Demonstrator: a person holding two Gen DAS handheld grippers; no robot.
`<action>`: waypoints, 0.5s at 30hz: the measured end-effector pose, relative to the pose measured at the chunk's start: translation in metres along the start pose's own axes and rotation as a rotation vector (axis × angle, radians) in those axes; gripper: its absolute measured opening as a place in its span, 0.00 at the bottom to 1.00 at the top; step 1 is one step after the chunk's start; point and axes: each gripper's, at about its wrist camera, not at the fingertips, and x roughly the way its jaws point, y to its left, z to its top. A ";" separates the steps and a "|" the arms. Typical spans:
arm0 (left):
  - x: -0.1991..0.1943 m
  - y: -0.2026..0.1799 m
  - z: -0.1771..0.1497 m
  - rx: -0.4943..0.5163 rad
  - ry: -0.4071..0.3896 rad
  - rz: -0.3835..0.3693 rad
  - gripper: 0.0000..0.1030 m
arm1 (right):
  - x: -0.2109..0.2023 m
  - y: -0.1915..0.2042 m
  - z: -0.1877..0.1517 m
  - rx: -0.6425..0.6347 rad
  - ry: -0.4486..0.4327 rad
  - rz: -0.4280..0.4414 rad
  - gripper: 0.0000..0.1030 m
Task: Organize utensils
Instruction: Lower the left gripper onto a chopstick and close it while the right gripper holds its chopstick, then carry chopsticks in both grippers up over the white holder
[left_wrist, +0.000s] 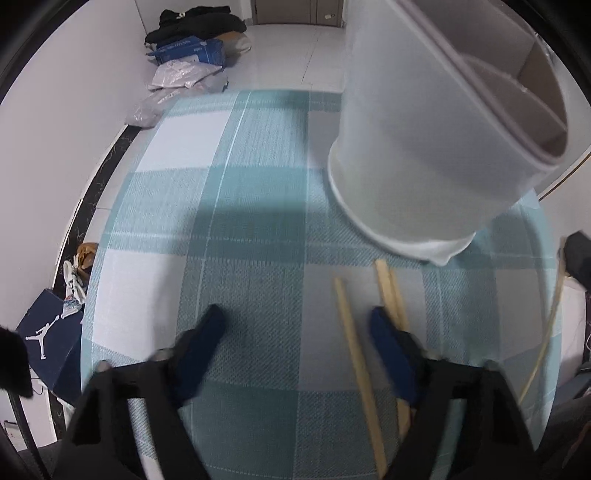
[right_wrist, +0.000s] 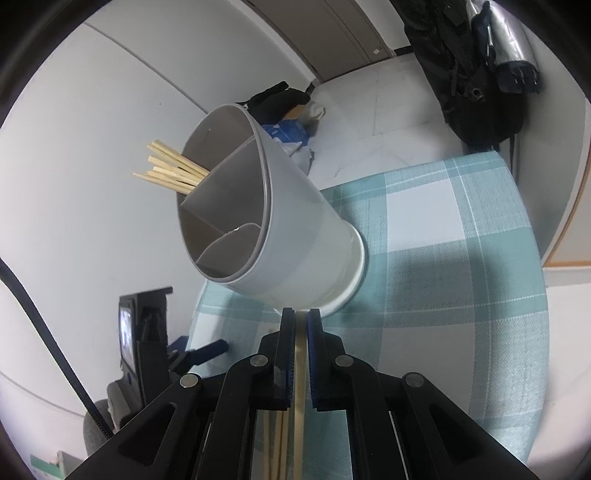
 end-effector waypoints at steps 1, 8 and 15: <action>-0.001 -0.001 0.001 0.004 -0.006 -0.007 0.45 | 0.000 0.000 0.000 -0.004 0.000 -0.002 0.05; 0.000 0.001 0.005 -0.045 -0.014 -0.064 0.03 | -0.004 0.006 0.001 -0.050 -0.028 -0.023 0.05; -0.024 0.007 0.006 -0.067 -0.128 -0.140 0.01 | -0.017 0.022 -0.005 -0.160 -0.108 -0.065 0.05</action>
